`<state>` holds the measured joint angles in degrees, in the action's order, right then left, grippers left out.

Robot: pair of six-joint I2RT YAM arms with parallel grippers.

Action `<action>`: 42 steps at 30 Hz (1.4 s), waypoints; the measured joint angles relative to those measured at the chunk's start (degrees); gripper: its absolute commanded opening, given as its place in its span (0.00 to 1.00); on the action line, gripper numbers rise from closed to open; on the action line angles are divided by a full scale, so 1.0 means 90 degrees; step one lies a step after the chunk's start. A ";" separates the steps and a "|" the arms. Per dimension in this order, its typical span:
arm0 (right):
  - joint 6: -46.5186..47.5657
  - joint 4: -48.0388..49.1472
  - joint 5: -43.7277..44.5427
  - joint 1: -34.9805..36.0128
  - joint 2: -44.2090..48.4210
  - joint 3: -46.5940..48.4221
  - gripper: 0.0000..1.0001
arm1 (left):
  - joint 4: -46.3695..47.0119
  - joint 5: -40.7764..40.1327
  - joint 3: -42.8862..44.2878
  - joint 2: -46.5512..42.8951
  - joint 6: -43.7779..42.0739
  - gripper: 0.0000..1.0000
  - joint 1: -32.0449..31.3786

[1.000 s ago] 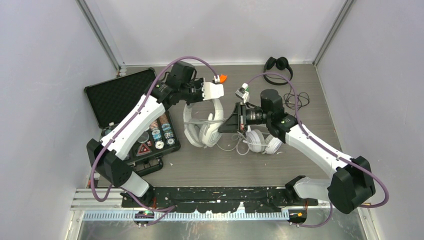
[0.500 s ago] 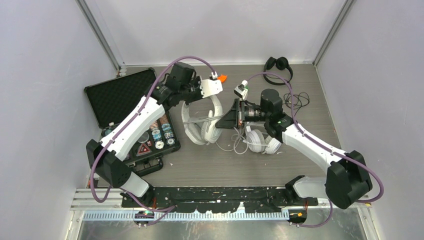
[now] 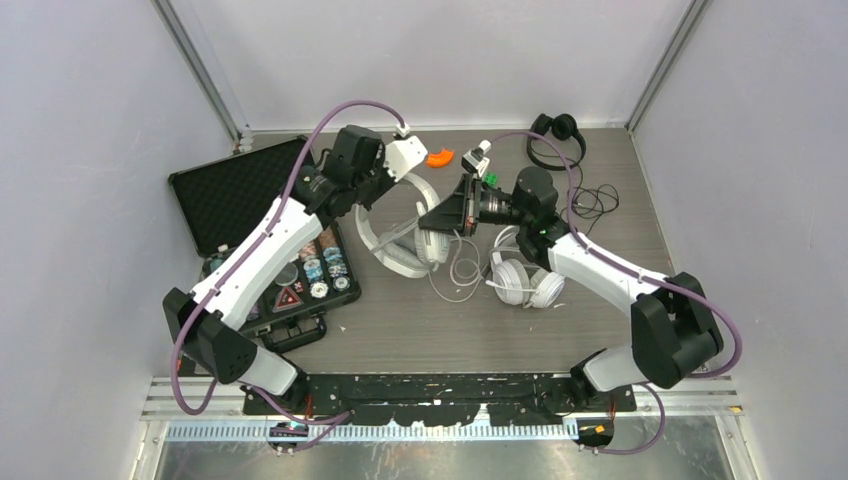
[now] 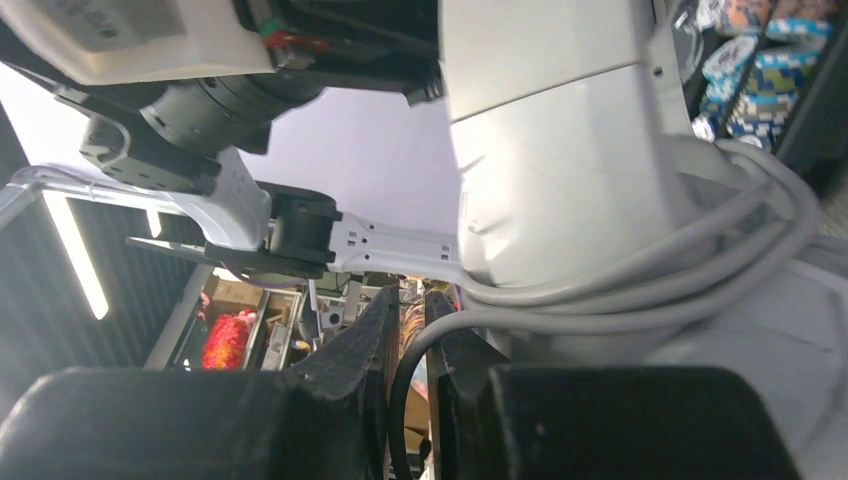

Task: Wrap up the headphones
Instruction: Wrap the headphones cable around the headphones.

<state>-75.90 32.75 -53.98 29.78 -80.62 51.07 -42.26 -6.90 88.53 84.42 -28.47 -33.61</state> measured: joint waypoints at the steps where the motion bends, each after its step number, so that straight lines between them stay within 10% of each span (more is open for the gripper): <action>1: -0.0078 0.0129 0.0015 0.0002 -0.0083 0.0083 0.21 | -0.0036 -0.0136 0.0027 -0.0005 0.0160 0.00 0.0000; 34: 0.2601 -0.2742 0.1462 0.0410 -0.0078 0.1090 0.21 | -0.1418 -0.1921 0.1110 0.0556 0.4920 0.00 0.0000; 42: 0.3082 -0.3184 0.2013 0.0670 0.0126 0.1149 0.04 | -0.1175 -0.1897 0.0950 0.0410 0.5440 0.00 -0.0002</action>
<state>-48.16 4.10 -35.86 35.81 -79.48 61.41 -52.84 -23.97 97.08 88.12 20.49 -33.63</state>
